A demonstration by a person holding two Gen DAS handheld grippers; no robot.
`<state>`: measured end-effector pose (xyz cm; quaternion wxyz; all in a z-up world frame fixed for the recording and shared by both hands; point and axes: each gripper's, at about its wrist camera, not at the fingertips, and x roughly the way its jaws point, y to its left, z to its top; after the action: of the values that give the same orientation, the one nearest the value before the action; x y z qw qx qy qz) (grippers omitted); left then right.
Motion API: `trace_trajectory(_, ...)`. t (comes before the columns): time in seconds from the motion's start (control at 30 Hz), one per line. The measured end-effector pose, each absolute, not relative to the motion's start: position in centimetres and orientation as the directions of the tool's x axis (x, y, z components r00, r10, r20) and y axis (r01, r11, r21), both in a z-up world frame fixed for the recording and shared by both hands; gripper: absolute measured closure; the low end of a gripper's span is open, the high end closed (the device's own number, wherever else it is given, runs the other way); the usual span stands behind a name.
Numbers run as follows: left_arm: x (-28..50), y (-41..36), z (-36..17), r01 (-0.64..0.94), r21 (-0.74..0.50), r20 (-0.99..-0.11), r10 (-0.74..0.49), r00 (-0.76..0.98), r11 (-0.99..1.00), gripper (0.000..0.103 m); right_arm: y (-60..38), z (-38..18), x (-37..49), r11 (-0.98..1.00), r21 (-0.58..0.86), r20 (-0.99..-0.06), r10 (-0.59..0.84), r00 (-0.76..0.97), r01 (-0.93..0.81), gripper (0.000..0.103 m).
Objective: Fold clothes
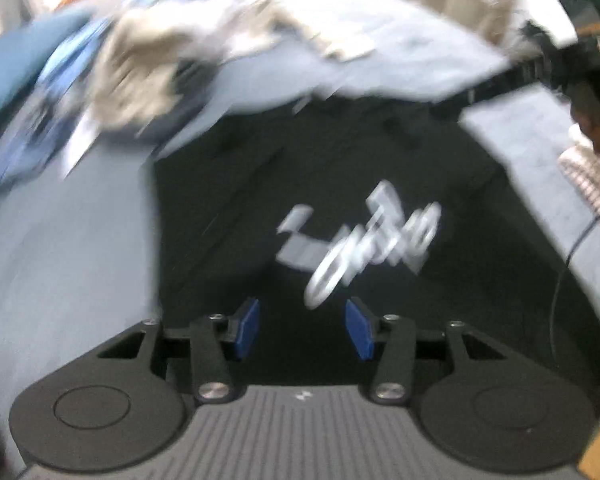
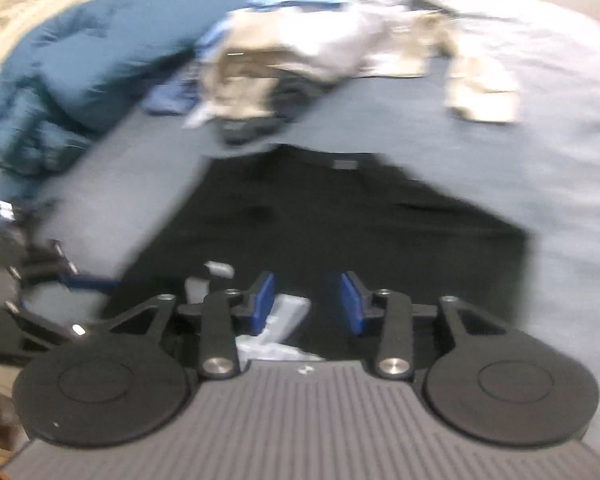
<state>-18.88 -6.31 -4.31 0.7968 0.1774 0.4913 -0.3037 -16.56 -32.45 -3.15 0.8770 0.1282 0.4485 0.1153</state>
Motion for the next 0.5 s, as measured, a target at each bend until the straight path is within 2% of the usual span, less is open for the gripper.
trace_trajectory(0.1,-19.3,-0.3,-5.6,0.585,-0.017,-0.926,-0.234,0.296,0.811,0.054,-27.1,-4.7,-13.6,0.913,0.401,-0.765,0.379,0.521,-0.076,0.061)
trace_trajectory(0.2,-19.6,4.0,-7.5,0.528,-0.043,-0.943,-0.208,0.258,0.848,0.056,-22.1,-6.4,-10.2,0.908,0.417,-0.791,0.388,0.473,-0.046,0.061)
trace_trajectory(0.33,-18.7,6.1,-10.2,0.472,-0.167,-0.936,-0.29,0.201,0.866,0.057,-17.1,-8.0,-4.7,0.936,0.351,-0.837,0.322,0.442,-0.019,0.06)
trace_trajectory(0.4,-18.3,6.5,-11.8,0.437,-0.21,-0.935,-0.311,0.171,0.875,0.068,-15.4,-8.9,-1.6,0.947,0.322,-0.86,0.285,0.422,0.017,0.059)
trace_trajectory(0.5,-18.8,7.1,-12.3,0.429,-0.228,-0.923,-0.335,0.191,0.874,0.069,-13.7,-9.7,2.5,0.957,0.281,-0.888,0.233,0.397,0.066,0.056)
